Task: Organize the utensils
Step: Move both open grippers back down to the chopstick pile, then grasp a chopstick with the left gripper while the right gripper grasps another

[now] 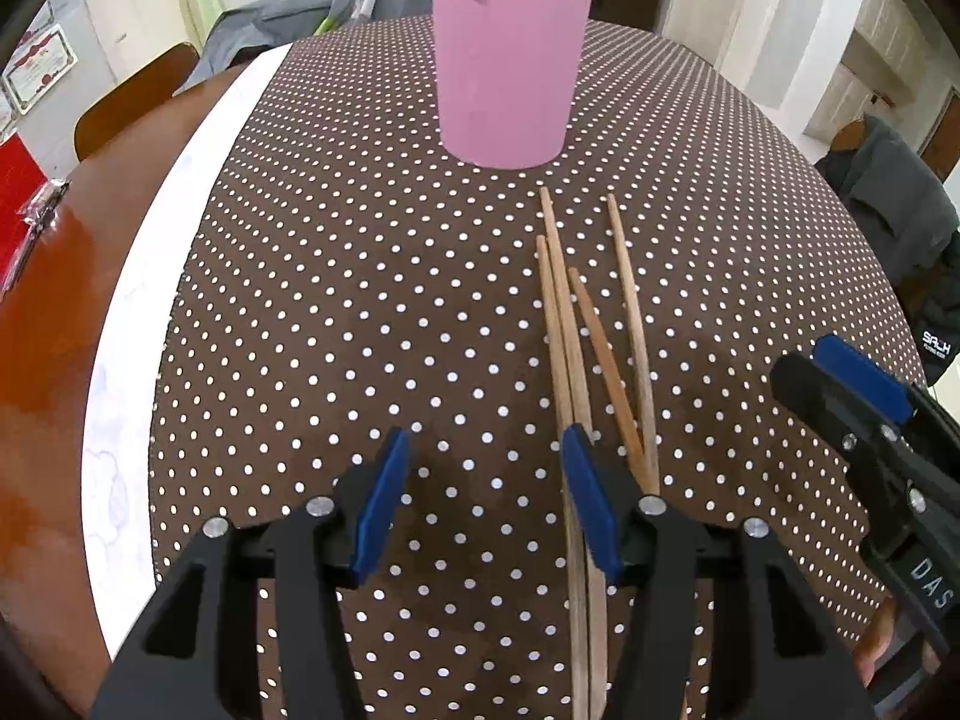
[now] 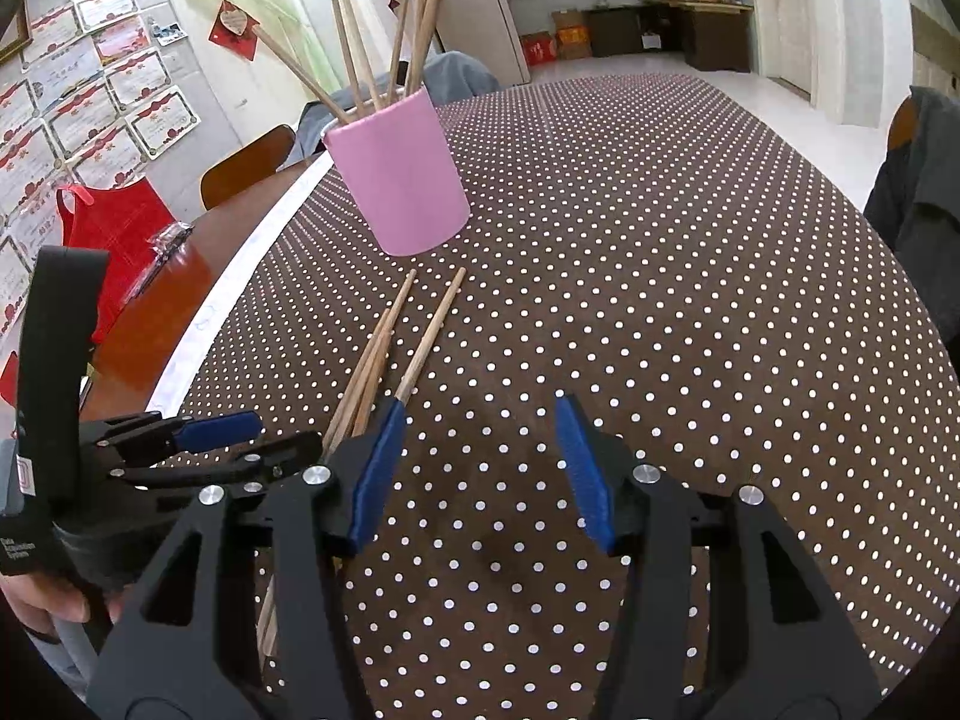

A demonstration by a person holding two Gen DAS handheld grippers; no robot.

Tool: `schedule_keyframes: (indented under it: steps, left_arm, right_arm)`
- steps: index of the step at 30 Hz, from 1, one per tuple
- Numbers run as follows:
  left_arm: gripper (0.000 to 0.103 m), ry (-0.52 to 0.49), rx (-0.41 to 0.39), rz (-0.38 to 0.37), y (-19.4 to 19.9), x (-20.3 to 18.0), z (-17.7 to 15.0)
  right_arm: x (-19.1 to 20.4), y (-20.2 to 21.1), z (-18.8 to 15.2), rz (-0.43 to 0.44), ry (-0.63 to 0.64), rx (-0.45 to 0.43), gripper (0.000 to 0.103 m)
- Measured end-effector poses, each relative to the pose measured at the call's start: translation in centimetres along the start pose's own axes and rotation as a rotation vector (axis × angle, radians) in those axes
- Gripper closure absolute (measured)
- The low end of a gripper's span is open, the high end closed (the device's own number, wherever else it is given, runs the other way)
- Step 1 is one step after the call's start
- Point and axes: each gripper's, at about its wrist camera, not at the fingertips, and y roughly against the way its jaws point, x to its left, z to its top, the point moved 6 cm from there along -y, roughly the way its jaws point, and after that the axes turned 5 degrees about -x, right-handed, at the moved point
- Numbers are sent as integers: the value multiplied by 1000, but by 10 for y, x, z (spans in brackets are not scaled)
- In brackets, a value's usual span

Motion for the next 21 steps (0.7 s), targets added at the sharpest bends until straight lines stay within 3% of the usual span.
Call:
schedule_keyframes:
  steps: [19,21]
  left_arm:
    - [50,-59,13,36,-22,-9,25]
    - [56,-40,13,10,-24,-9,27]
  right_arm:
    - [2,-17,12,-5,2,53,49]
    - [4,-21,14,-10,12,69,49]
